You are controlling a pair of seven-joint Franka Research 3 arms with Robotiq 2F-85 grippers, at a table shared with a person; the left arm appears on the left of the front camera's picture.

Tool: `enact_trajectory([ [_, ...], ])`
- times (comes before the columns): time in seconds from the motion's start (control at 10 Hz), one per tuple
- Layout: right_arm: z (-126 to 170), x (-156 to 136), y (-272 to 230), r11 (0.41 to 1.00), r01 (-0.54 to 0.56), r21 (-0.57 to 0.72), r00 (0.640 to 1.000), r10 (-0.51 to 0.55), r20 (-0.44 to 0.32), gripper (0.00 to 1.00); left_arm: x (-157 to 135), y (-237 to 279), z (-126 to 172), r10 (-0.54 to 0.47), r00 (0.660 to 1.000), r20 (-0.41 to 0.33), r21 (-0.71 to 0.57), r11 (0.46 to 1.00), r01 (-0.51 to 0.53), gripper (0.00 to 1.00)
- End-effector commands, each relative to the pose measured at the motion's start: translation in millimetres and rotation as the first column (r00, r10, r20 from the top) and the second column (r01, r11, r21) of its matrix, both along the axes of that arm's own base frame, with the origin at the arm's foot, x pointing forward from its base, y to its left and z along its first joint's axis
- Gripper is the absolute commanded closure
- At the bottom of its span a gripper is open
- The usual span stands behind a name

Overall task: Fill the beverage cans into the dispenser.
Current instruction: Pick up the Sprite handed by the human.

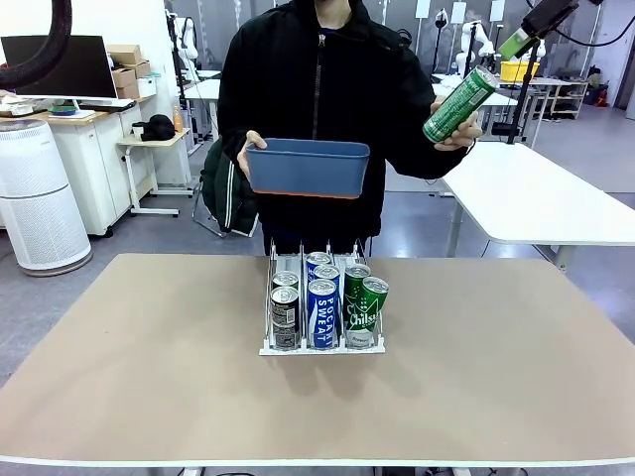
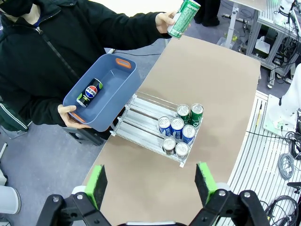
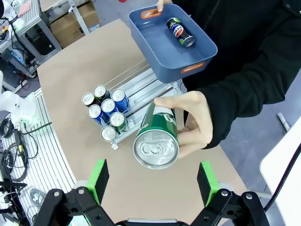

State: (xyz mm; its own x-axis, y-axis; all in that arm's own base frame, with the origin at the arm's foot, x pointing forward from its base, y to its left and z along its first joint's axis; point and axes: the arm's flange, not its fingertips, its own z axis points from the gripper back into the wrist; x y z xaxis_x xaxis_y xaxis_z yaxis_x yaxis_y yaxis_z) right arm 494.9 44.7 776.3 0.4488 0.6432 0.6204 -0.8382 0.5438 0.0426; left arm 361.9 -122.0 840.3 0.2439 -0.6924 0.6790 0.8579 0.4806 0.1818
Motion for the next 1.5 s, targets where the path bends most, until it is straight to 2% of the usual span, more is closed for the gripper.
enact_trajectory([
  [0.0, -13.9, 2.3, 9.8, 0.999, 0.033, -0.025, 0.999, -0.033, 0.003, 0.00, -0.9, 0.1, 0.0, 0.000, 1.000, -0.004, -0.009, 1.000, 0.000, 0.00],
  [0.9, -37.2, 9.7, 29.8, 0.999, -0.013, -0.045, 0.999, 0.011, -0.040, 0.00, -0.9, 0.1, 0.0, 0.000, 1.000, -0.004, -0.009, 1.000, 0.000, 0.00],
  [1.4, -52.4, 16.3, 39.5, 0.999, -0.040, -0.007, 0.997, 0.039, -0.064, 0.00, -0.9, 0.1, 0.0, 0.000, 1.000, -0.004, -0.009, 1.000, 0.000, 0.00],
])
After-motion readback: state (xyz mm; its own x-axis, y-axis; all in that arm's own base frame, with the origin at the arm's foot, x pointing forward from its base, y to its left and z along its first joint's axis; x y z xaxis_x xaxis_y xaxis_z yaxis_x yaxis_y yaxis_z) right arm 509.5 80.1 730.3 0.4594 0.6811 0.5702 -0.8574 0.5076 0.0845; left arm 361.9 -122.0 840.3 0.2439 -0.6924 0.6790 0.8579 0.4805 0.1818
